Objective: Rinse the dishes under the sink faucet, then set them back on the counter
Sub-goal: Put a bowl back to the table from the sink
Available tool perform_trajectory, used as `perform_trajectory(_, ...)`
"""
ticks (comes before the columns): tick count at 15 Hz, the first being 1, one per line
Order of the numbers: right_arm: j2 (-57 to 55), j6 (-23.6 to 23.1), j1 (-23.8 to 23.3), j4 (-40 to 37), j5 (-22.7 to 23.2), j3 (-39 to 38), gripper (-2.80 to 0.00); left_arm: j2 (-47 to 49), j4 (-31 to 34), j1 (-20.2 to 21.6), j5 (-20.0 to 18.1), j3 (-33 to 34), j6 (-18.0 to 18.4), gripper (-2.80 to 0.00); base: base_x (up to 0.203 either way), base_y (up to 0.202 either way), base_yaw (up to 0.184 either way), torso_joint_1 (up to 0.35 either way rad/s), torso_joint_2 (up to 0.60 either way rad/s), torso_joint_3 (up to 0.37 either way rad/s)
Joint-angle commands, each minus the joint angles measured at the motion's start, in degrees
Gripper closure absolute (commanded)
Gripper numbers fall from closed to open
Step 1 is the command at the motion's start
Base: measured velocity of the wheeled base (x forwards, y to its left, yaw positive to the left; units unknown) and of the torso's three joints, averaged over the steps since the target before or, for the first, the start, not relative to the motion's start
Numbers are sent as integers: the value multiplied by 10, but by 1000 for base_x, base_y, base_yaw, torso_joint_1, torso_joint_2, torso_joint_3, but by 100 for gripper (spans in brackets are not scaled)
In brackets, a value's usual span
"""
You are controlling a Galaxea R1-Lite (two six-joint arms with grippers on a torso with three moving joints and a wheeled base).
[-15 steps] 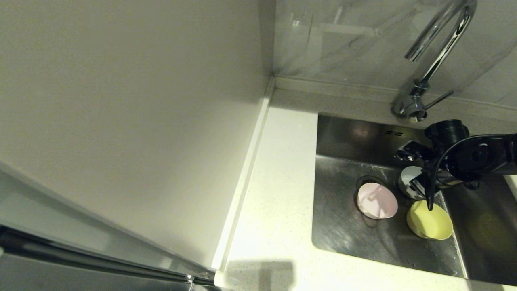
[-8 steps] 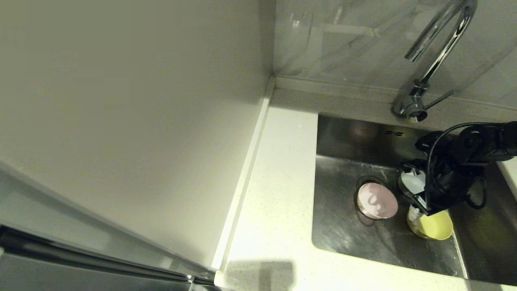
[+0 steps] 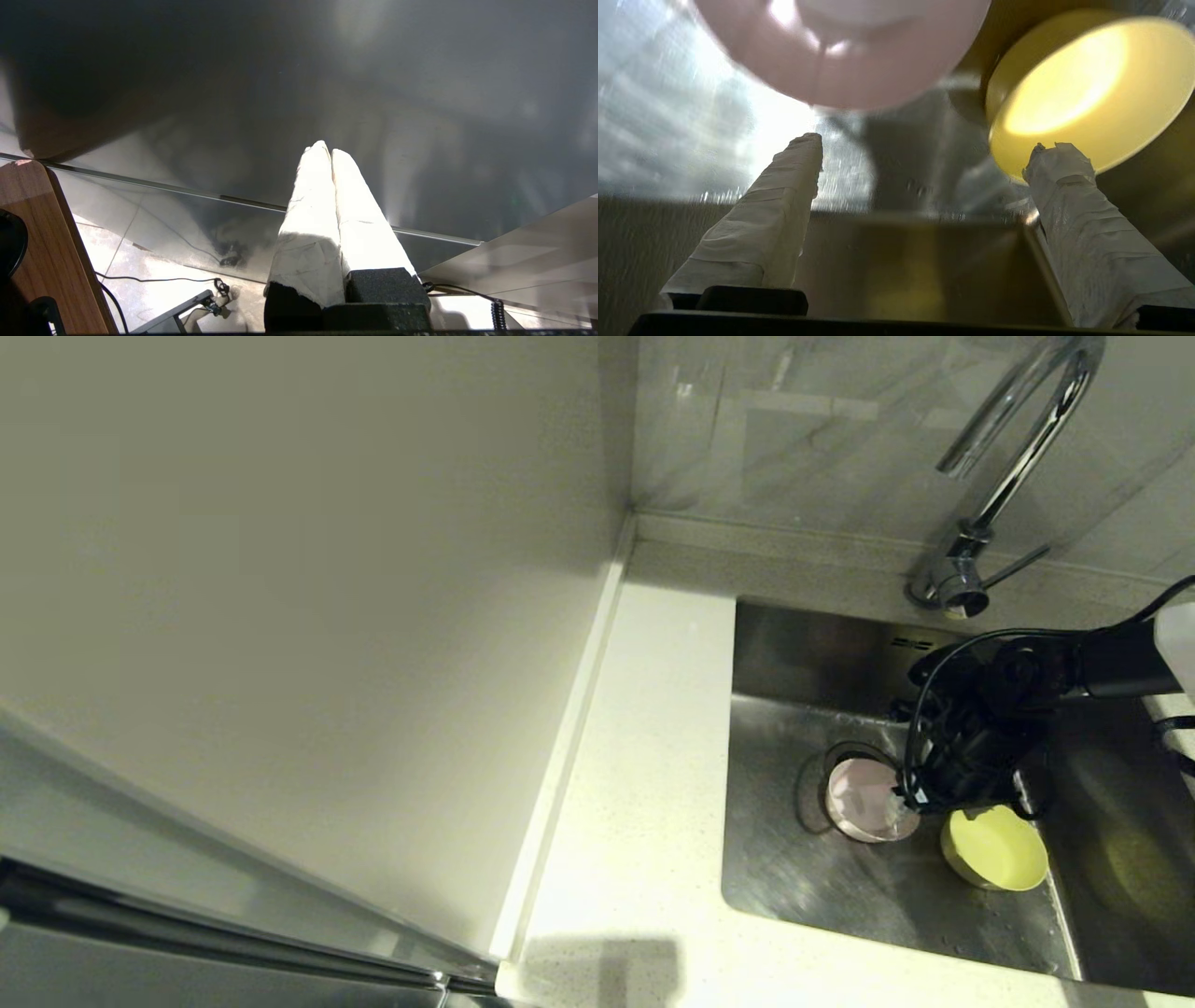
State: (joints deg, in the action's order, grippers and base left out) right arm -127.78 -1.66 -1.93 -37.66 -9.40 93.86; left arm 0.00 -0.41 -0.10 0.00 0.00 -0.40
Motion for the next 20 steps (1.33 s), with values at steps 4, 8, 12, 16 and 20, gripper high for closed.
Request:
perform_trajectory(4,-34,-1,-5,83,-7,3,-280,0,0,0,0,2,0,0,0,0,0,0,0,0)
perform_trajectory(8,-58,-1,-7,101,-7,16,-280,0,0,0,0,2,0,0,0,0,0,0,0,0)
perform_trajectory(12,-74,-1,-13,101,-7,33,-280,0,0,0,1,2,0,0,0,0,0,0,0,0)
perform_trajectory(16,-95,-2,-13,102,-7,60,-280,0,0,0,0,2,0,0,0,0,0,0,0,0)
perform_trajectory(20,-110,-3,-13,103,-6,72,-280,0,0,0,0,2,0,0,0,0,0,0,0,0)
